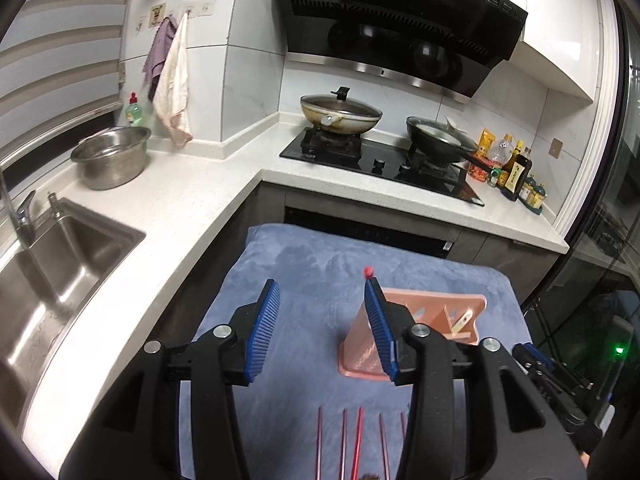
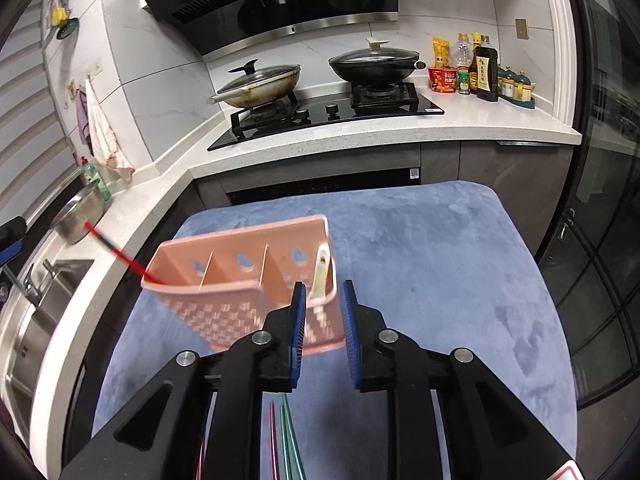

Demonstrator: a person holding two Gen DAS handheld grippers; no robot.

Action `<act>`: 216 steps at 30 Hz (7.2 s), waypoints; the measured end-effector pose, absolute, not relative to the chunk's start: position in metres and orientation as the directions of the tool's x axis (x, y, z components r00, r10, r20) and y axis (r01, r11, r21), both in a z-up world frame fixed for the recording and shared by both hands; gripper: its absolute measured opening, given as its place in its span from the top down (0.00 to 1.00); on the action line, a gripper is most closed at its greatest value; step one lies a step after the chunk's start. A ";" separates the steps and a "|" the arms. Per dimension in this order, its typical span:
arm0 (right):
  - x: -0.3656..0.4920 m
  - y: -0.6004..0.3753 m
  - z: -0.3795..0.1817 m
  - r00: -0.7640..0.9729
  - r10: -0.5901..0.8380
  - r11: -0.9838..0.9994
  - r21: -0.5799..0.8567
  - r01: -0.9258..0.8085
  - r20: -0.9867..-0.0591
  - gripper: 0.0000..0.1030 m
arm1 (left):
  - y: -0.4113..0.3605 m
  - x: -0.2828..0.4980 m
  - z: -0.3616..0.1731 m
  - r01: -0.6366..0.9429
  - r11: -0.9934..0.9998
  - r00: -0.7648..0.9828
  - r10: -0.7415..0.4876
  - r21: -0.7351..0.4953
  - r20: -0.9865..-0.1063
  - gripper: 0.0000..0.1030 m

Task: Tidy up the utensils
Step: 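Grasp a dark-red chopstick with the left tool while the right tool grasps a green chopstick, then lift both chopsticks and carry them over the pink holder, then lower both chopsticks into the pink holder and open both tools, then move both open tools back down to the remaining utensils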

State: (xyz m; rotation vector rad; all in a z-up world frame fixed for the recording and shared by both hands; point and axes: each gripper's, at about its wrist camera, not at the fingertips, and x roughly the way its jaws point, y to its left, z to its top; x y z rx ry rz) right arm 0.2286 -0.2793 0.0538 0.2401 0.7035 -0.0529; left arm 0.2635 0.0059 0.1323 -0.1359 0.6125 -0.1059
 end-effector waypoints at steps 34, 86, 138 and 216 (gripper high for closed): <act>0.062 -0.222 -0.071 0.553 0.071 0.984 0.150 0.099 -0.830 0.79 | 0.015 0.131 -0.046 0.076 0.993 0.560 -0.114 -0.087 -0.820 0.59; 0.059 -0.222 -0.099 0.520 0.074 0.981 0.156 0.116 -0.851 0.91 | -0.004 0.109 -0.106 0.140 0.977 0.419 -0.203 -0.158 -0.885 0.93; 0.091 -0.272 0.104 0.833 0.070 0.969 0.237 0.074 -0.549 0.93 | -0.009 0.171 0.116 0.208 0.966 0.779 -0.259 -0.153 -0.571 0.93; 0.199 -0.258 0.115 0.849 0.092 0.980 0.200 0.016 -0.520 0.72 | -0.025 0.261 0.129 0.133 0.983 0.836 -0.179 -0.125 -0.519 0.62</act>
